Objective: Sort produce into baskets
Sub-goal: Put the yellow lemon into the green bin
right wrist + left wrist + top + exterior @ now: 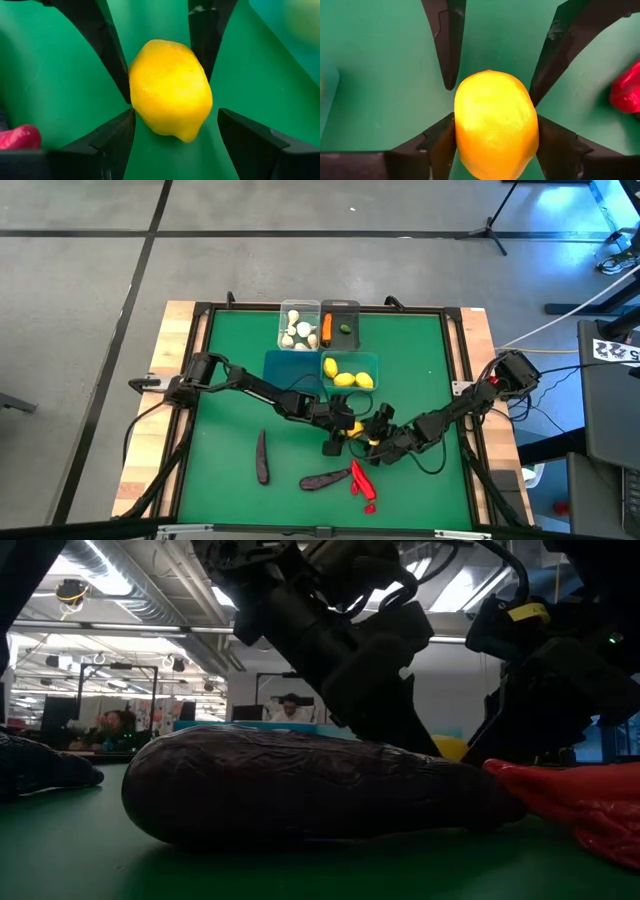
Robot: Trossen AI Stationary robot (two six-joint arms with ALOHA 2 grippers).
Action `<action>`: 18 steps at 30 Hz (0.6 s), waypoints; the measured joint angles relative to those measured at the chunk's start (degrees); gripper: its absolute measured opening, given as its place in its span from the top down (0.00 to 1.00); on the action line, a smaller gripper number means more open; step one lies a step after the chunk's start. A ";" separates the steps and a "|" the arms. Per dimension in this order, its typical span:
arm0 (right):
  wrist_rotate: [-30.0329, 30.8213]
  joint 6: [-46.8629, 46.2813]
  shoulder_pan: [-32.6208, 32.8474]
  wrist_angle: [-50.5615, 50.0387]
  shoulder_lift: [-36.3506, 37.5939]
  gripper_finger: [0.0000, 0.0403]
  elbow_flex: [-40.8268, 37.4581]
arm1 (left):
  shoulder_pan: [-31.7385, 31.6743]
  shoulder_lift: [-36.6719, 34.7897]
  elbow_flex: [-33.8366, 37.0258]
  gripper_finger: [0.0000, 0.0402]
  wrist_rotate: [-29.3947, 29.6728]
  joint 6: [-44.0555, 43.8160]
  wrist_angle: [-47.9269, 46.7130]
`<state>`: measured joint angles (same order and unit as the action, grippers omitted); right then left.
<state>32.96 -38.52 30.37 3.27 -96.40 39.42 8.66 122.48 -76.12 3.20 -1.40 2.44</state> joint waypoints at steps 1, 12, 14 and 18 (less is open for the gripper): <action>-0.01 0.00 0.00 0.00 0.00 0.30 0.00 | -0.05 0.00 0.00 0.45 -0.02 -0.01 0.00; -0.91 -0.07 -0.02 -0.52 0.00 0.30 0.00 | -0.97 -0.55 0.00 0.46 2.94 -0.91 -2.03; -1.06 -0.13 -0.06 -0.42 0.00 0.30 0.00 | -1.25 -1.04 0.00 0.45 3.20 -1.53 -2.93; -1.32 -0.48 -0.05 -1.22 0.00 0.30 0.01 | -2.12 -2.79 0.00 0.45 3.71 -2.95 -4.72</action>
<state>31.64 -39.00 30.32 2.04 -96.40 39.43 6.55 119.68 -76.12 6.92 -4.36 -2.28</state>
